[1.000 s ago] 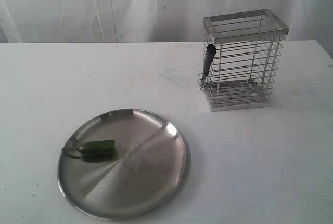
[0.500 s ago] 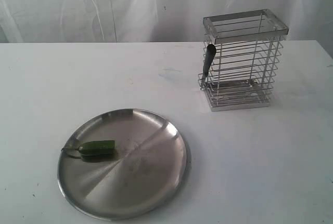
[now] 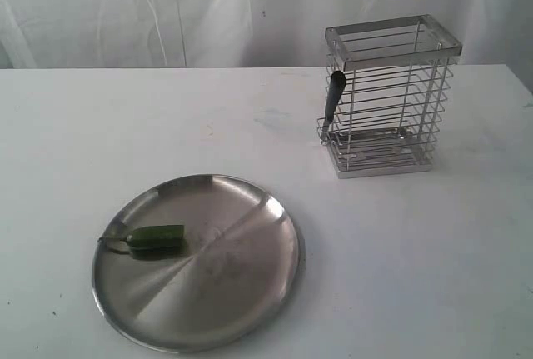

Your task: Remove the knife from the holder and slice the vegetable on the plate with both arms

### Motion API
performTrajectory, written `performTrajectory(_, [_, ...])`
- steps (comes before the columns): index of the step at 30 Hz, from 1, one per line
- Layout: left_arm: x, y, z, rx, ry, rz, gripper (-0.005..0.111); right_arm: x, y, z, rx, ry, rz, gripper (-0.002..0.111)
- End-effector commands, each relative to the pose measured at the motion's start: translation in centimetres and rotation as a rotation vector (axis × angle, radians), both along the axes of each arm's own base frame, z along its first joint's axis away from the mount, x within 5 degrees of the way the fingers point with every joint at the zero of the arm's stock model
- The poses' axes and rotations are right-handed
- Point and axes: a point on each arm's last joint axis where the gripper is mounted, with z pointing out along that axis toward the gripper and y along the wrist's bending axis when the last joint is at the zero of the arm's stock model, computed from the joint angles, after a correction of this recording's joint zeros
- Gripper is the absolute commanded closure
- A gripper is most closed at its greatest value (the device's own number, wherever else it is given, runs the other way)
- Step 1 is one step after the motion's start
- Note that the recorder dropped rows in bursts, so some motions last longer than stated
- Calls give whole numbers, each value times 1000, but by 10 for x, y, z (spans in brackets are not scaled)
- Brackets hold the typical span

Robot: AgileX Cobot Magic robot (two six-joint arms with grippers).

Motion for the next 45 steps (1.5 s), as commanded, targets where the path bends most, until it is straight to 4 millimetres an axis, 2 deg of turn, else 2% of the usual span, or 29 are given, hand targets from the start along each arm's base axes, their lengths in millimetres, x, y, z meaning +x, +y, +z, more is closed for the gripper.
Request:
performTrajectory(1, [-1, 0, -1, -8, 9, -3, 107, 96, 3, -2, -526, 449, -325, 108])
performTrajectory(2, [-1, 0, -1, -8, 9, -3, 107, 128, -14, -29, -528, 734, -417, 108])
performTrajectory(3, [-1, 0, -1, -8, 9, -3, 107, 144, -26, -48, -501, 914, -475, 108])
performTrajectory(4, [-1, 0, -1, -8, 9, -3, 107, 164, -46, -81, -450, 1207, -572, 108])
performTrajectory(5, [-1, 0, -1, -8, 9, -3, 107, 175, -61, -108, -421, 1451, -664, 108])
performTrajectory(6, [-1, 0, -1, -8, 9, -3, 107, 181, -74, -138, -372, 1717, -748, 108])
performTrajectory(8, [-1, 0, -1, -8, 9, -3, 107, 178, -79, -167, -288, 2005, -745, 108])
performTrajectory(9, [-1, 0, -1, -8, 9, -3, 107, 175, -73, -175, -332, 2099, -651, 108])
performTrajectory(12, [-1, 0, -1, -8, 9, -3, 107, 169, -43, -169, -441, 2083, -270, 108])
performTrajectory(14, [-1, 0, -1, -8, 9, -3, 107, 167, -19, -156, -499, 1981, -30, 108])
performTrajectory(16, [-1, 0, -1, -8, 9, -3, 107, 165, 15, -141, -586, 1856, 256, 108])
performTrajectory(17, [-1, 0, -1, -8, 9, -3, 107, 164, 23, -137, -612, 1842, 299, 108])
performTrajectory(20, [-1, 0, -1, -8, 9, -3, 107, 166, 44, -133, -720, 1829, 368, 108])
performTrajectory(24, [-1, 0, -1, -8, 9, -3, 107, 169, 84, -131, -852, 1829, 475, 108])
performTrajectory(27, [-1, 0, -1, -8, 9, -3, 107, 171, 108, -135, -900, 1873, 476, 108])
performTrajectory(29, [-1, 0, -1, -8, 9, -3, 107, 172, 120, -141, -929, 1905, 463, 108])
performTrajectory(33, [-1, 0, -1, -8, 9, -3, 107, 164, 141, -152, -1022, 1980, 549, 108])
performTrajectory(38, [-1, 0, -1, -8, 9, -3, 107, 154, 167, -141, -1216, 1974, 592, 108])
performTrajectory(40, [-1, 0, -1, -8, 9, -3, 107, 160, 175, -133, -1223, 1948, 548, 108])
performTrajectory(41, [-1, 0, -1, -8, 9, -3, 107, 172, 180, -128, -1184, 1961, 477, 108])
performTrajectory(45, [-1, 0, -1, -8, 9, -3, 107, 192, 190, -124, -1091, 1997, 408, 108])
